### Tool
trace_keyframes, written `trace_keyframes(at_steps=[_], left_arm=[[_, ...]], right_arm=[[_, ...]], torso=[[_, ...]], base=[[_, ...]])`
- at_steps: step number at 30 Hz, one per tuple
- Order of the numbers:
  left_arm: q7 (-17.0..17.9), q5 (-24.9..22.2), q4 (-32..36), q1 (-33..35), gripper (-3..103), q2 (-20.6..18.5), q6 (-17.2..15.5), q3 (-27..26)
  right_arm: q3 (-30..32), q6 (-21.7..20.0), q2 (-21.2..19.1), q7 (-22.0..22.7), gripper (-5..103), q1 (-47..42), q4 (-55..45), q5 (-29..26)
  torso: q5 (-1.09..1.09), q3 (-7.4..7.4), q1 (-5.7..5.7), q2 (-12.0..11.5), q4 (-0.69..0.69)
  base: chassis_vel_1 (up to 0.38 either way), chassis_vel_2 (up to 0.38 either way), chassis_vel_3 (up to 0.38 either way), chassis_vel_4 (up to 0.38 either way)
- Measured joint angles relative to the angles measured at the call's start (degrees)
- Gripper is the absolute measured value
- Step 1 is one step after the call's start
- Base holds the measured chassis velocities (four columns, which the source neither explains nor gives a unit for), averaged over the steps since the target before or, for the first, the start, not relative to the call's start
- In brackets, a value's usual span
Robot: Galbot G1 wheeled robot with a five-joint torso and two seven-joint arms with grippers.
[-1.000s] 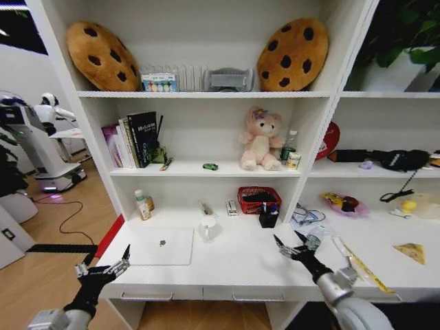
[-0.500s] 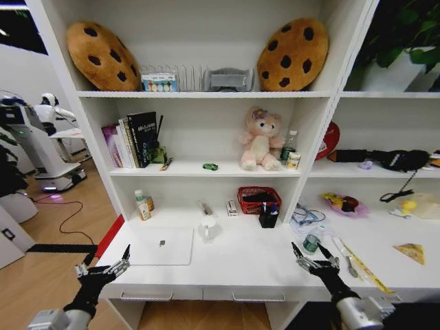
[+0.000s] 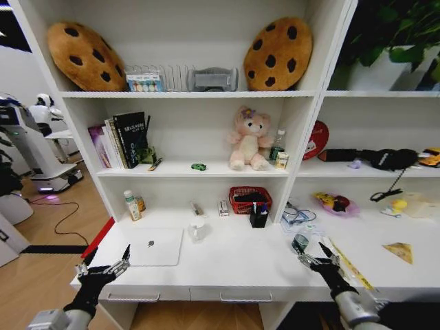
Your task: Organize the objects on the table.
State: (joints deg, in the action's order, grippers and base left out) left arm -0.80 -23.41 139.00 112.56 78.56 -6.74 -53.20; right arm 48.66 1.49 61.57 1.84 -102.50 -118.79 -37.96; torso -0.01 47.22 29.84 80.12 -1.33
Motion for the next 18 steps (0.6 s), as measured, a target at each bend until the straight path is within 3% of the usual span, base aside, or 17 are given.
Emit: trace_keyframes(at_steps=[3,14,17,18], left_arm=[[0.02,0.00,0.00,0.00,100,0.00,0.00,-0.01],[0.01,0.00,0.00,0.00,100,0.00,0.00,0.00],[0.01,0.00,0.00,0.00,100,0.00,0.00,-0.01],[0.01,0.00,0.00,0.00,100,0.00,0.00,-0.01]], right_arm=[[-0.45,-4.58,-2.95,1.64,100,5.12,4.32,-0.51],[-6.40,-11.06,-7.38,5.39,101,16.39,10.75,-2.93],[-7.79,-12.15,-7.74,5.56,86,18.23,11.93,-3.24],[-7.79,-12.15,-7.74,5.56,86,18.23,11.93,-3.24]], torso=[[0.00,0.00,0.00,0.00,0.00],[0.02,0.01,0.00,0.00,0.01],[0.01,0.00,0.00,0.00,0.02],[0.01,0.00,0.00,0.00,0.02]], base=[[0.000,0.000,0.000,0.000],[0.000,0.000,0.000,0.000],[0.000,0.000,0.000,0.000],[0.000,0.000,0.000,0.000]])
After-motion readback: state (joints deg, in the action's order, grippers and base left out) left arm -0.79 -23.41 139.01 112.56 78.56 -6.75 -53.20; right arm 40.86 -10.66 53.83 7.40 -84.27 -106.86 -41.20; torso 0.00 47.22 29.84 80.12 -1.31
